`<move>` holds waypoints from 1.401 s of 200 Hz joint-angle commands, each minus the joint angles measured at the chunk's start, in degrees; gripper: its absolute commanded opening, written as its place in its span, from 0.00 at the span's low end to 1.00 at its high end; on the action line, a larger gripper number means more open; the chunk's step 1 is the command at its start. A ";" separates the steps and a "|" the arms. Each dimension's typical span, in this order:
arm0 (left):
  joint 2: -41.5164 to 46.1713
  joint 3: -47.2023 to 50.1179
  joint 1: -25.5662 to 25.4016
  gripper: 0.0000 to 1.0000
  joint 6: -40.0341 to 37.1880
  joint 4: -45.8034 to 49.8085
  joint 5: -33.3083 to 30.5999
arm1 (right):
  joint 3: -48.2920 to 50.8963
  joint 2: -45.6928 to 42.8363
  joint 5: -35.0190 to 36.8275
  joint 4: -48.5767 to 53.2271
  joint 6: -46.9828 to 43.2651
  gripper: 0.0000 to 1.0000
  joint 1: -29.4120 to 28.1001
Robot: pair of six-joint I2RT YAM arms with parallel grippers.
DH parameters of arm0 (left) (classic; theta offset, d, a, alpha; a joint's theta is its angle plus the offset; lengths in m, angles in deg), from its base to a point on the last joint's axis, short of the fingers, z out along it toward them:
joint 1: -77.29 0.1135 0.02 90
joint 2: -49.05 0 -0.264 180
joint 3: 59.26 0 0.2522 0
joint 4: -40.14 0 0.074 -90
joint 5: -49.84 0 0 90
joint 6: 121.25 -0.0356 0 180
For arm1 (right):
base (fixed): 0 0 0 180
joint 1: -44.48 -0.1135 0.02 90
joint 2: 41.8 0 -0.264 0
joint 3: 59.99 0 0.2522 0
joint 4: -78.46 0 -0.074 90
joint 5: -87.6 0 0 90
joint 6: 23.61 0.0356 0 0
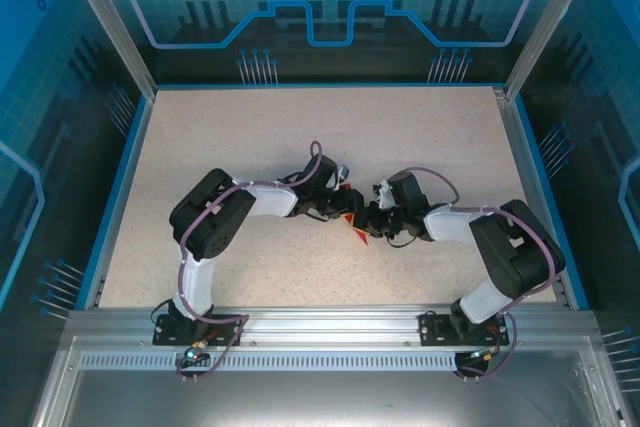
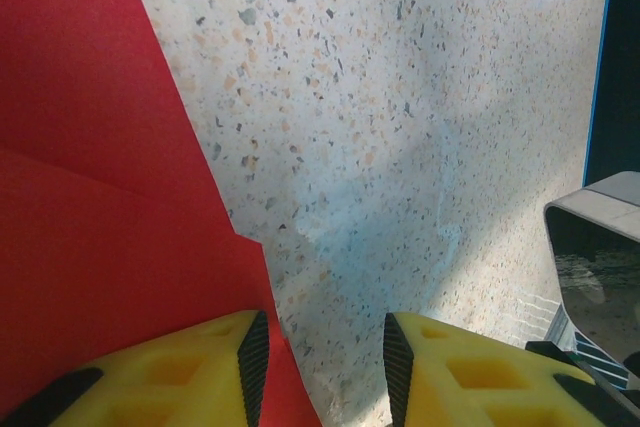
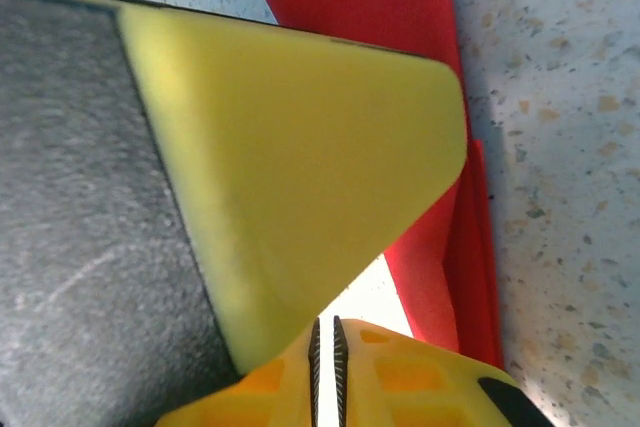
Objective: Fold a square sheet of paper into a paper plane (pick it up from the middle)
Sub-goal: Fold the wing for the fifth time at the center of the table.
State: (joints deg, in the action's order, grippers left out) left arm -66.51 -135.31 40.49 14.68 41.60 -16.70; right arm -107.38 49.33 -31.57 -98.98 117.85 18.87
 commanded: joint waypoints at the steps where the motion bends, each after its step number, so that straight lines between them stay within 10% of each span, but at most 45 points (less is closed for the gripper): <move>1: -2.69 0.07 0.48 0.39 -2.30 4.54 -1.50 | -2.15 1.55 -0.52 -1.14 0.80 0.15 -0.67; 280: 6.82 1.02 0.41 0.42 -4.97 3.40 -3.22 | 5.30 8.78 3.26 -3.01 3.34 0.05 3.24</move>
State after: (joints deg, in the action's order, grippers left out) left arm -56.61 -134.63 41.26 9.28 47.18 -18.73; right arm -104.51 54.97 -32.64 -107.42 120.65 21.93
